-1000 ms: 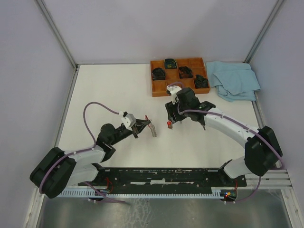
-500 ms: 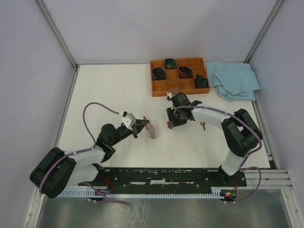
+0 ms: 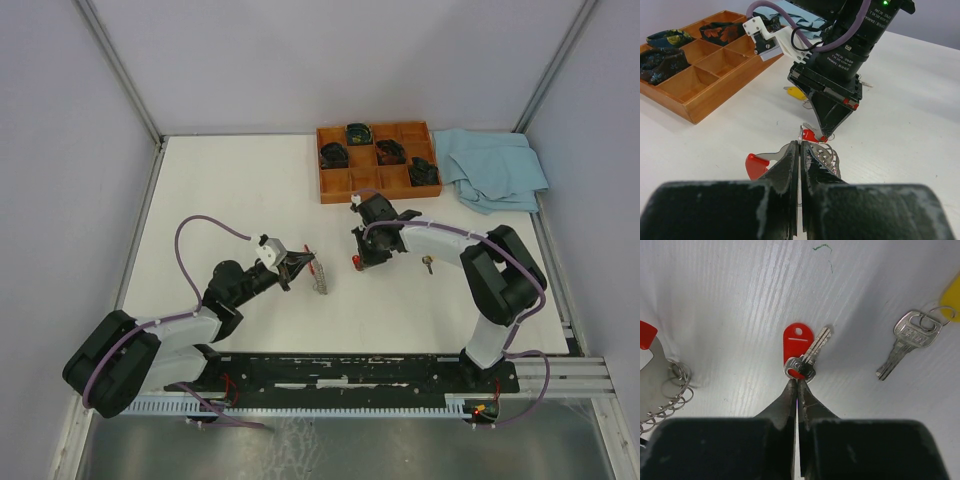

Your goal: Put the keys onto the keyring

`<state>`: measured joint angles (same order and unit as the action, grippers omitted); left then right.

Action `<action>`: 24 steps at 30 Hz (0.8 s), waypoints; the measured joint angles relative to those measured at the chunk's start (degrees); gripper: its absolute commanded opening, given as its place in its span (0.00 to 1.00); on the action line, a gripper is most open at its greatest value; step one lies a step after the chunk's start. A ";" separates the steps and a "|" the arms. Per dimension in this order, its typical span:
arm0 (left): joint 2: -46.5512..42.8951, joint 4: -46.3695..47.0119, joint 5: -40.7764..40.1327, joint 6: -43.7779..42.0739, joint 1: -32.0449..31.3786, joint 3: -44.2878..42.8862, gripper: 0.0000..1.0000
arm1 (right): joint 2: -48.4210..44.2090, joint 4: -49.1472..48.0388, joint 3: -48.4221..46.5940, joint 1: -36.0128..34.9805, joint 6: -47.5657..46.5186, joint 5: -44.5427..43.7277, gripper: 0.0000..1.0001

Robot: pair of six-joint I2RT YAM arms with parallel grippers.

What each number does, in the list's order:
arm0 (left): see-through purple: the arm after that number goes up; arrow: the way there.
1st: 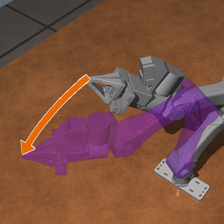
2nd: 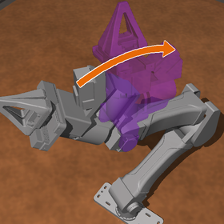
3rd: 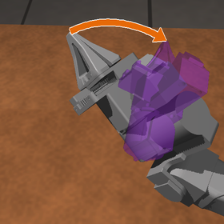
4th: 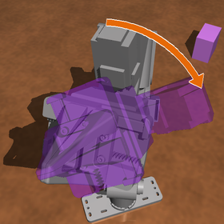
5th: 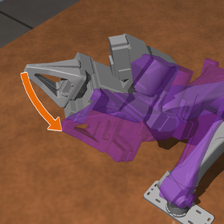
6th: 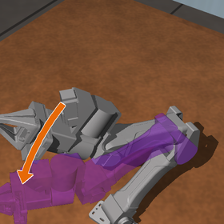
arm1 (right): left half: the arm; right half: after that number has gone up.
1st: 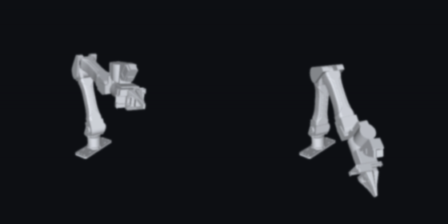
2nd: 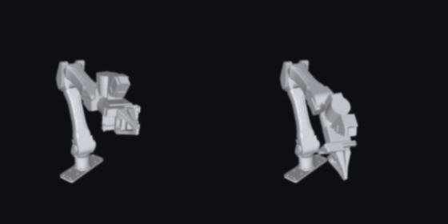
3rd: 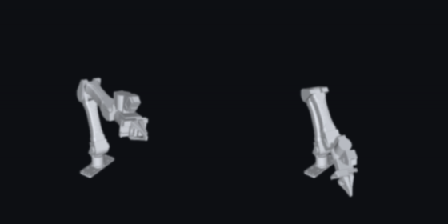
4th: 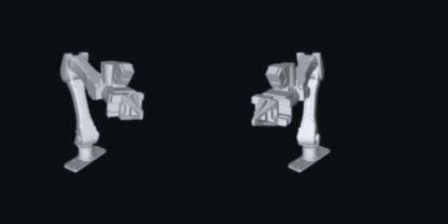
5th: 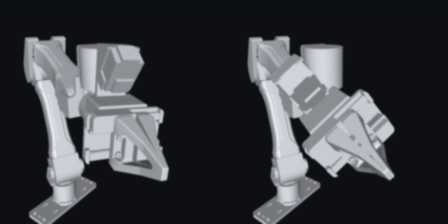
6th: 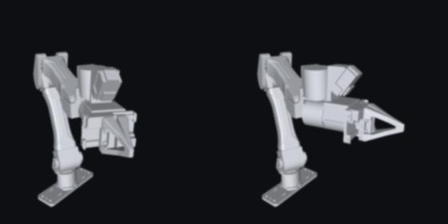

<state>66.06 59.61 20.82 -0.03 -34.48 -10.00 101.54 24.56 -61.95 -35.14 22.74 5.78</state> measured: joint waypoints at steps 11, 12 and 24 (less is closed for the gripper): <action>-0.11 -0.57 0.11 0.00 0.00 0.00 0.03 | -9.55 5.22 -0.87 -0.04 -4.31 -2.84 0.01; -0.20 -0.61 0.15 0.00 0.00 0.00 0.03 | -11.04 5.27 -0.79 -0.13 -4.92 -2.84 0.01; -1.05 -0.94 1.25 0.00 0.00 0.00 0.03 | -27.61 -6.51 12.90 -3.87 -10.97 1.46 0.01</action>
<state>65.01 58.67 22.06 -0.03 -34.48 -10.00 73.93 18.04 -49.06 -39.00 11.77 7.25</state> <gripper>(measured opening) 0.043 0.013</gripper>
